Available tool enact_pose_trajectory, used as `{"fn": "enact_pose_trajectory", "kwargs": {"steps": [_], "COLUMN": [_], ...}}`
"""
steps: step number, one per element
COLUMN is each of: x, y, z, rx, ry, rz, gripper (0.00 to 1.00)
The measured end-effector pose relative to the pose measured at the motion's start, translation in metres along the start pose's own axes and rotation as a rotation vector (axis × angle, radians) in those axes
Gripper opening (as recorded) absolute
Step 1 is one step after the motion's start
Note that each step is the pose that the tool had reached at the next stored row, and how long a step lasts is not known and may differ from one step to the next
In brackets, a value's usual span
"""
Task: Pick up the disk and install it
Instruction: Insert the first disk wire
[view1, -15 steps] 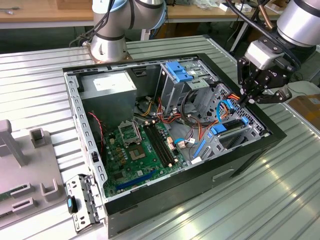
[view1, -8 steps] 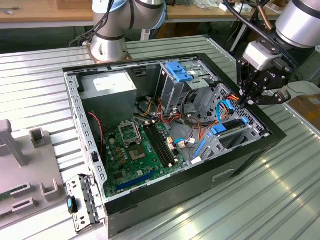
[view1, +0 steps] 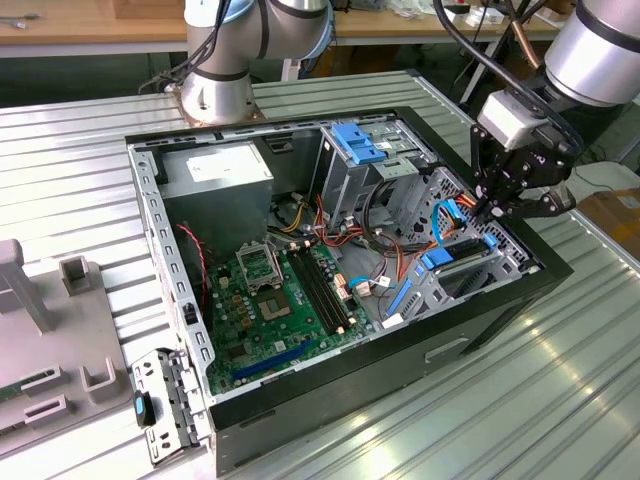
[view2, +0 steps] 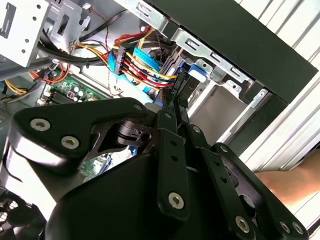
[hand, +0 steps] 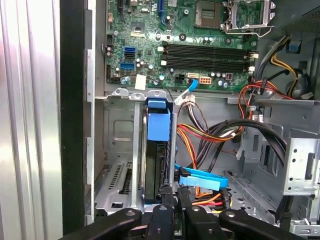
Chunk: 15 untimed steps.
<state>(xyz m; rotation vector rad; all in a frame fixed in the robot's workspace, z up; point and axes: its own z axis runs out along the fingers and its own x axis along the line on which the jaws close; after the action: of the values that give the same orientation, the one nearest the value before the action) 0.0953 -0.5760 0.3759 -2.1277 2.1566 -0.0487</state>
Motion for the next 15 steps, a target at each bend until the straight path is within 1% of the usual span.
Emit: {"fn": "enact_pose_trajectory", "kwargs": {"steps": [1,4,6,7,9,10,12,15], "x": [0.0001,0.0002,0.0021,0.0043,0.0084,0.01,0.0111,0.0113], "y": [0.0002,0.0003,0.0015,0.0027,0.0049,0.0083,0.0125,0.0136], "z": [0.0003,0.0004,0.0006,0.0011,0.0026,0.0041,0.006,0.0079], "rx": [0.0004,0.0005,0.0023,0.0061,0.0136,0.021,0.0337,0.0456], "ry": [0.0007,0.0007,-0.0041,-0.0075,-0.0118,-0.0127,-0.0127,-0.0132], "rz": [0.007,0.008,0.009,0.009,0.009,0.008,0.008,0.007], "gripper": [0.16,0.16,0.16,0.16,0.16,0.16,0.16,0.16]}}
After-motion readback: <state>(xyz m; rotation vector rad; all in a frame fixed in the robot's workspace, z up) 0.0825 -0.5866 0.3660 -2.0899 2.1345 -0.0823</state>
